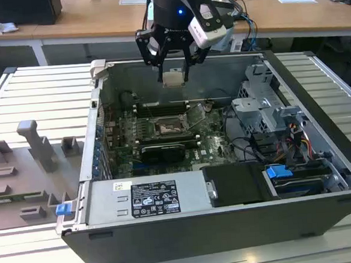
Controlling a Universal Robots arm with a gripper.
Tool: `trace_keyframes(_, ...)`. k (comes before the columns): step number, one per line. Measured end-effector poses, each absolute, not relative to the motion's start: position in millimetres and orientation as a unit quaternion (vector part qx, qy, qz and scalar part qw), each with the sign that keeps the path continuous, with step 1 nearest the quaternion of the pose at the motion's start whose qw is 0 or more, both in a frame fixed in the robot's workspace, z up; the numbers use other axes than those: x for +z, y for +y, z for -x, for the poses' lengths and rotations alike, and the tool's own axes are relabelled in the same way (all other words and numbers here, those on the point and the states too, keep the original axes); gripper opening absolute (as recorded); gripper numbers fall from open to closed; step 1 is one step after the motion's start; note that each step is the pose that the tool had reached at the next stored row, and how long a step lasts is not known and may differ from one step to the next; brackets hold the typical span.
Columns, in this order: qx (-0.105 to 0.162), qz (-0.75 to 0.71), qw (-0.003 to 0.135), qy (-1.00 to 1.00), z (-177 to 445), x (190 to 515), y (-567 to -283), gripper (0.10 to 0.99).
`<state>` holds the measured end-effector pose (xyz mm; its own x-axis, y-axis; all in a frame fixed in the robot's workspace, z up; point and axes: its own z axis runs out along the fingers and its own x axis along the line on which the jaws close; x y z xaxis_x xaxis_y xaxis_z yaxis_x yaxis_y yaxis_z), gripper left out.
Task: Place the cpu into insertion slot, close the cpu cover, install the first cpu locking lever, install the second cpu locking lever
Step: 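Place the cpu into insertion slot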
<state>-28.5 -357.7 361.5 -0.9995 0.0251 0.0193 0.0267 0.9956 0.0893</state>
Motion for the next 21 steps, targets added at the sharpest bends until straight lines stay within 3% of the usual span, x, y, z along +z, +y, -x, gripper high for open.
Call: trace_keyframes(21,-0.045,0.081,0.006,-0.996,28.4,361.0,-357.7,0.537)
